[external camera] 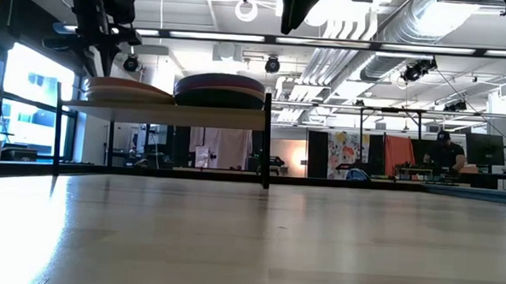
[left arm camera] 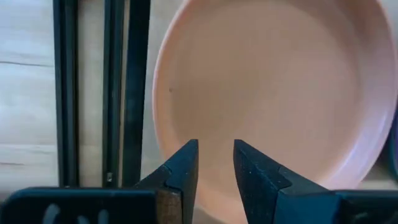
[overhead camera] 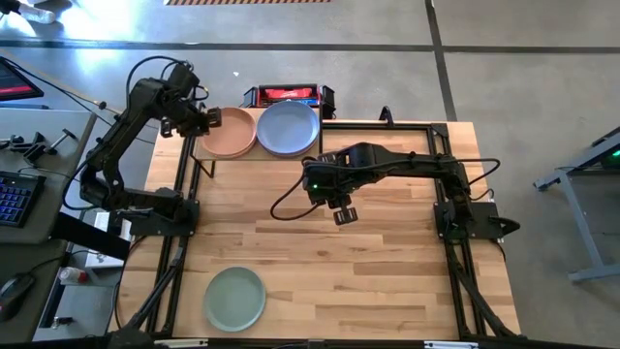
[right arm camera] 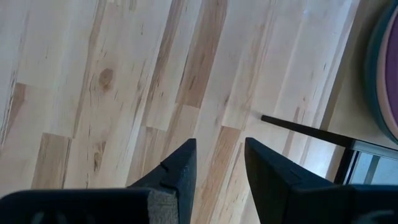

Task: Place and stack plates onto a shelf
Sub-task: Stack the light brown plate on top the light orange plate on the shelf

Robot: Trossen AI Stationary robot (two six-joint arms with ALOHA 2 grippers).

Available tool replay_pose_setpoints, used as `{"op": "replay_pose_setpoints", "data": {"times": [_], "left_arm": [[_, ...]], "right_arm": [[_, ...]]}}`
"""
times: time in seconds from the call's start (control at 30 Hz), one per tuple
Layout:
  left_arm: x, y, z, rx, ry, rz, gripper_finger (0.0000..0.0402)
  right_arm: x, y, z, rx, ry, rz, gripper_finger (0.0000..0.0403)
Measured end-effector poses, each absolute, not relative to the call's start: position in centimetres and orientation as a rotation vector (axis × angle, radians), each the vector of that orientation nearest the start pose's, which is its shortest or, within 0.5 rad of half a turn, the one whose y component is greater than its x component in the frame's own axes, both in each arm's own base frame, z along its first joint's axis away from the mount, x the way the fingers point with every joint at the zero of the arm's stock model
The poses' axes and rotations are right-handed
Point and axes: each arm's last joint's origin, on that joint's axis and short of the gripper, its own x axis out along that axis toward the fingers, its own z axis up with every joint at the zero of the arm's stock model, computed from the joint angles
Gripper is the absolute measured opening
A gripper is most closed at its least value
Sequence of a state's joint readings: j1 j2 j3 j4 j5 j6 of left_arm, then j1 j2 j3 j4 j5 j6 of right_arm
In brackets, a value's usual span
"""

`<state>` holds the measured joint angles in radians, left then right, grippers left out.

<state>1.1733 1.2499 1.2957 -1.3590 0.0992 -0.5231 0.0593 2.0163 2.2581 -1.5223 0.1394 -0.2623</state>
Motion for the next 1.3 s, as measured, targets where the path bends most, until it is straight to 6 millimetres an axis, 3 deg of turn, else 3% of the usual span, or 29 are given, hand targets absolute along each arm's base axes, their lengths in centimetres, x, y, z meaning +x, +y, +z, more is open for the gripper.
{"op": "replay_pose_setpoints", "data": {"times": [0.33, 0.57, 0.8, 1.3], "left_arm": [[7.8, 17.4, 32.9, -1.197, 1.065, 1.148, 0.0083], [7.8, 17.4, 32.9, -1.187, 1.082, 1.146, 0.0081], [8.6, 17.9, 31.4, -1.187, 1.189, 1.099, 0.0081], [9.8, 18.1, 31.4, -1.140, 1.152, 1.074, 0.0080]], "right_arm": [[38.4, 2.0, 36.6, -0.321, 1.279, 0.107, 0.0115], [38.4, 2.0, 36.6, -0.313, 1.277, 0.116, 0.0115], [38.4, 2.0, 36.6, -0.302, 1.277, 0.113, 0.0115], [38.4, 2.0, 36.6, -0.302, 1.277, 0.113, 0.0115]]}}
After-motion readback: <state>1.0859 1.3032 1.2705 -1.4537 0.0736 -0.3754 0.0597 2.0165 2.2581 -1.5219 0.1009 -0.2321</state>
